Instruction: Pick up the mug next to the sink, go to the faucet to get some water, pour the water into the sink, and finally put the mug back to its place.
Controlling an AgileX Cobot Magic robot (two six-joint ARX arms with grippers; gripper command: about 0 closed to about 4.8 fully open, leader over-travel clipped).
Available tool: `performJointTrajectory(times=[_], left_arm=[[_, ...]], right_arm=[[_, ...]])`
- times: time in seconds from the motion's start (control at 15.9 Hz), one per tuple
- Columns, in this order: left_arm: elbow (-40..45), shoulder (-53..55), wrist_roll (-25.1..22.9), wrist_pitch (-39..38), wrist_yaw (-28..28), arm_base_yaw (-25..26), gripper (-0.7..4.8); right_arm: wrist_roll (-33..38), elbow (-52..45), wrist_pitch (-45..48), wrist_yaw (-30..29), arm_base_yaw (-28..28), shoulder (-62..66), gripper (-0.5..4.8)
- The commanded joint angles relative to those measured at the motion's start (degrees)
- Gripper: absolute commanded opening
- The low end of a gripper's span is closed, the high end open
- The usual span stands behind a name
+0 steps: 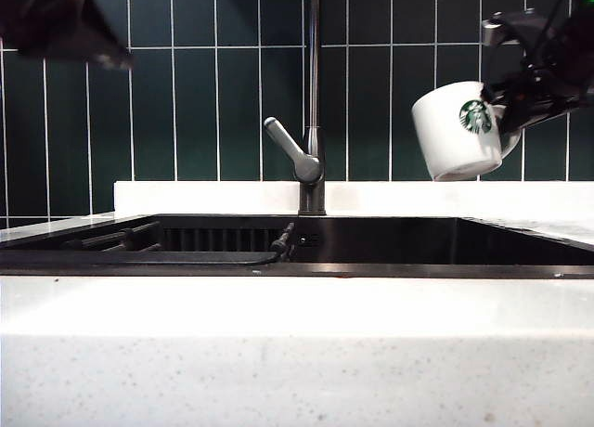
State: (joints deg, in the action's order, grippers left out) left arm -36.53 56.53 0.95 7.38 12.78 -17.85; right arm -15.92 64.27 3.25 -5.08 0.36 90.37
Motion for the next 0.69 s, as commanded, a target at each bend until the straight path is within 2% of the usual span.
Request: performJointTrajectory(times=[0.06, 0.19, 0.38, 0.69], left_arm=[[6.0, -2.0, 3.0, 8.2, -3.2, -0.1, -0.06], [9.0, -3.0, 3.0, 9.5, -6.0, -0.1, -0.06], [10.7, -3.0, 3.1, 12.9, -6.2, -0.1, -0.06], [10.7, -3.0, 4.2, 14.1, -9.1, -0.1, -0.06]], right_arm=[[2.6, -2.3, 9.5, -1.1, -3.0, -0.8, -0.01], [6.0, -6.4, 14.8, -1.0, -6.3, -0.8, -0.01], [13.7, -14.5, 25.5, 0.9, -11.0, -0.7, -0.01], [13.7, -22.5, 34.4, 0.9, -12.6, -0.6, -0.01]])
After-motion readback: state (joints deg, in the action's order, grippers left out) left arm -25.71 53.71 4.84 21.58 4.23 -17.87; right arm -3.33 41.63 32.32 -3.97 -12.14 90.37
